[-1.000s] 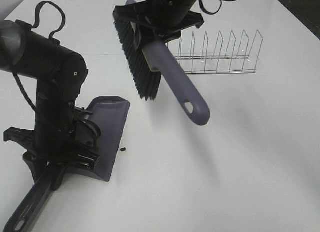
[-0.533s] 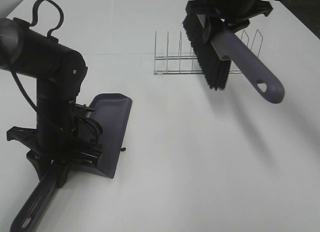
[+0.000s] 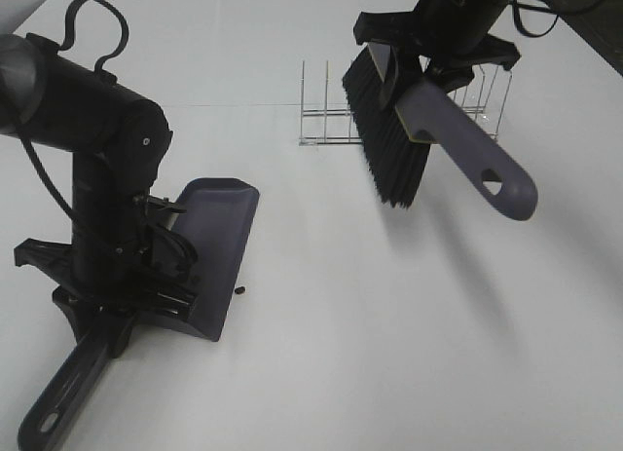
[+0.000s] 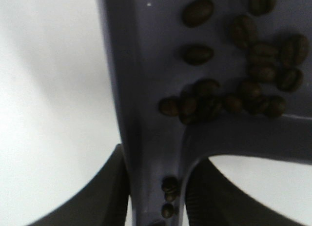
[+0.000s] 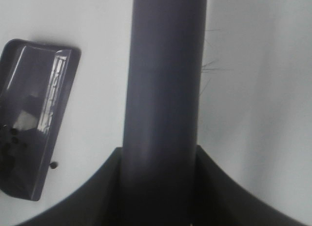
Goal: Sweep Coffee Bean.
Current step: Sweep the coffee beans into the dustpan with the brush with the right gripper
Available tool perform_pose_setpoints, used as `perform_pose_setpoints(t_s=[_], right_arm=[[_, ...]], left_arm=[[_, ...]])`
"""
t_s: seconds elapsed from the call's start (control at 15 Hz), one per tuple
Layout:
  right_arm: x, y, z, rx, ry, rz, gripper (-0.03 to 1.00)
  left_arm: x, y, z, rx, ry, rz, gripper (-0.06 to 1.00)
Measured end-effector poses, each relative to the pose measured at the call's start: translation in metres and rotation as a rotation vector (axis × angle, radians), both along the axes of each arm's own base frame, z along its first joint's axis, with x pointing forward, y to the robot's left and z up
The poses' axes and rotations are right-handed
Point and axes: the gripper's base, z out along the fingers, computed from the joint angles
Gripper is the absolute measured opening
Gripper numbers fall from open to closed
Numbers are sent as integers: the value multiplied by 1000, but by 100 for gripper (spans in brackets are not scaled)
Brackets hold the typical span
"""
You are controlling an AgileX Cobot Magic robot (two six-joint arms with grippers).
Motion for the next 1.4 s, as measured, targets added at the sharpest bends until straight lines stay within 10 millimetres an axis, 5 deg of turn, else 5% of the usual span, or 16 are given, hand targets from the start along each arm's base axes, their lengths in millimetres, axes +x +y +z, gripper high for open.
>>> perform_pose_setpoints(t_s=[0.53,0.87,1.4], right_arm=[[-33,31,-71,73,122,-60,27],[-50,85,-98,105,109,-2,27],[-39,108,-116,405,108,-90,27]], left_arm=[[0,0,0,1,-7,2,26],[1,0,0,0,-7,2,26],[0,0,0,-1,-7,7,26]])
